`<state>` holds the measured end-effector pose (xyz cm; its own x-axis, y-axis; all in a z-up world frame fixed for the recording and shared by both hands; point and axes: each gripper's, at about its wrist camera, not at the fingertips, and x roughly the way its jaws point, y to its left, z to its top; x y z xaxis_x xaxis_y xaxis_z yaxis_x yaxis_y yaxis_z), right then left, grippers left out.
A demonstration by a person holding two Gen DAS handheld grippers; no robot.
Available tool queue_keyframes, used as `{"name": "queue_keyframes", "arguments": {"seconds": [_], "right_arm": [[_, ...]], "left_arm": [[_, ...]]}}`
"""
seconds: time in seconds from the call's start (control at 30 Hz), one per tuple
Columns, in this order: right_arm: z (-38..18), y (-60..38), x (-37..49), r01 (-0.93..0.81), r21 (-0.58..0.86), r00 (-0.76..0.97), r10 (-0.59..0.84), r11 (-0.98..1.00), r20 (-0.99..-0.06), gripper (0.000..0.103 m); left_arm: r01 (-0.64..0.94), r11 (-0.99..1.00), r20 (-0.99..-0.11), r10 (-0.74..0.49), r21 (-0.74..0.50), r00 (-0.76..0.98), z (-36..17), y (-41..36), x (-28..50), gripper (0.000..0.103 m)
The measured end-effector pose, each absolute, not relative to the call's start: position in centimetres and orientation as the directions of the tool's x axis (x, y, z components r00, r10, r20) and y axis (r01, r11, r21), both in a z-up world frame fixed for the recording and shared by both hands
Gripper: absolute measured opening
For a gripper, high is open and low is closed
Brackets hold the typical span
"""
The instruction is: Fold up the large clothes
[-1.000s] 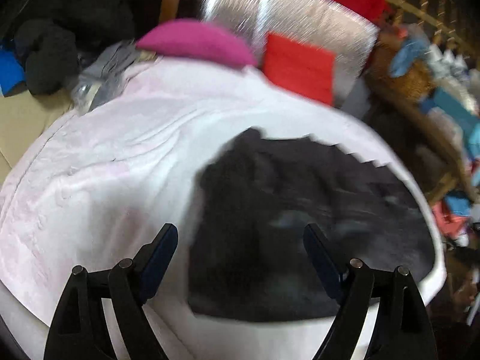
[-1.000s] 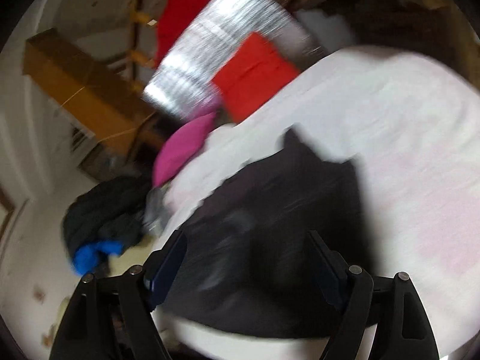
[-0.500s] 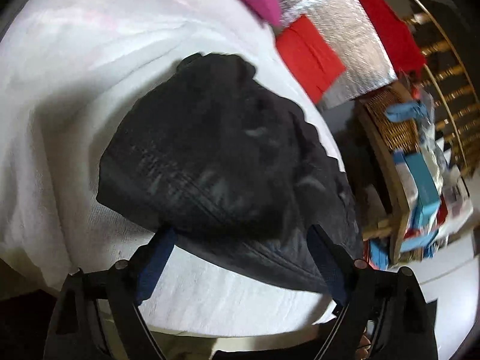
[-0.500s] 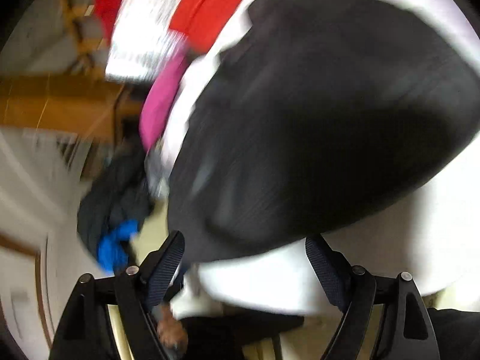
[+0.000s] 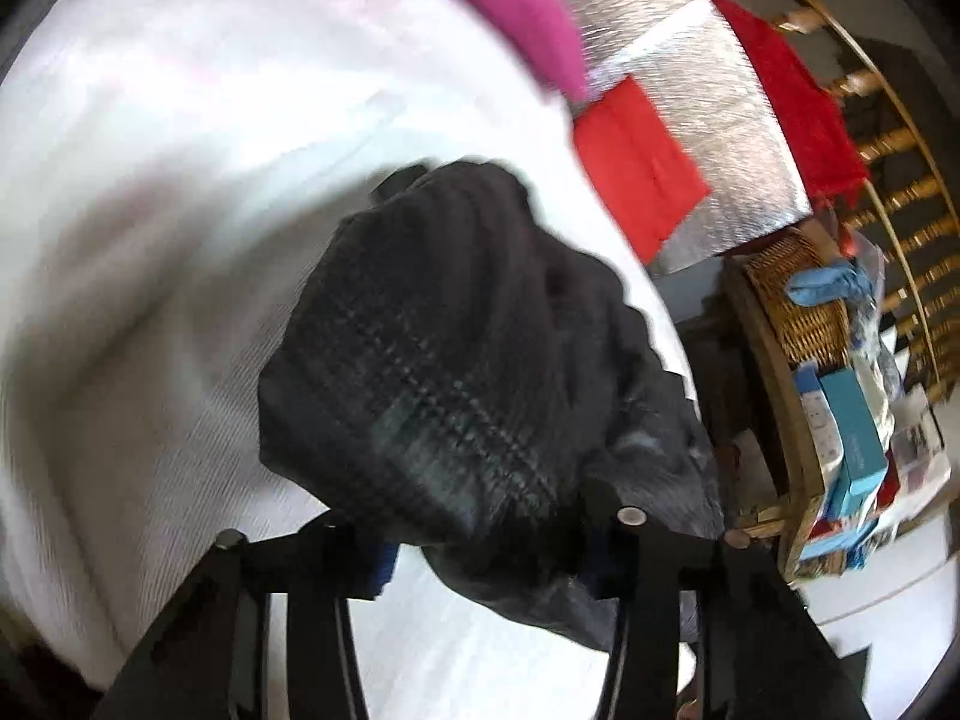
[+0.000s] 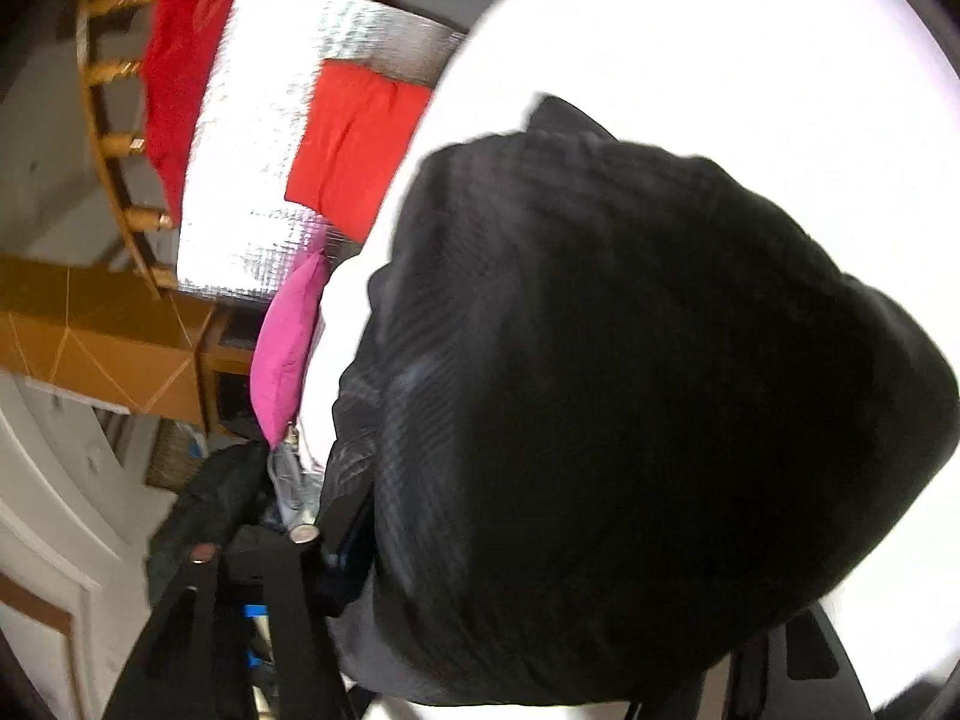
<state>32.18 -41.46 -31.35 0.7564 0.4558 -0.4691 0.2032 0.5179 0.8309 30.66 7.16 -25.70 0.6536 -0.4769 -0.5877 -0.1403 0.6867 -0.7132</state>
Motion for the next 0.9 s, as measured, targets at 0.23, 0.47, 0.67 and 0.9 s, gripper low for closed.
{"name": "queue_keyframes", "arguments": {"seconds": [0.23, 0.47, 0.67, 0.9], "right_arm": [[-32.4, -40.8, 35.5, 0.223, 0.772, 0.732, 0.42, 0.596, -0.536, 0.058], [-28.7, -42.5, 32.6, 0.2, 0.706, 0.557, 0.514, 0.68, -0.653, 0.073], [-23.5, -47.7, 30.1, 0.124, 0.657, 0.656, 0.435, 0.743, -0.617, 0.094], [-26.3, -47.7, 39.8, 0.186, 0.731, 0.632, 0.49, 0.656, -0.6, 0.1]], "left_arm": [[-0.212, 0.725, -0.676, -0.436, -0.655, 0.594, -28.5, 6.5, 34.5, 0.055], [-0.194, 0.79, -0.755, -0.436, -0.582, 0.489, -26.3, 9.3, 30.7, 0.073], [-0.178, 0.867, -0.764, -0.291, -0.465, 0.576, -21.9, 12.3, 33.1, 0.085], [-0.122, 0.808, -0.754, -0.469, -0.577, 0.46, -24.9, 11.3, 42.7, 0.086]]}}
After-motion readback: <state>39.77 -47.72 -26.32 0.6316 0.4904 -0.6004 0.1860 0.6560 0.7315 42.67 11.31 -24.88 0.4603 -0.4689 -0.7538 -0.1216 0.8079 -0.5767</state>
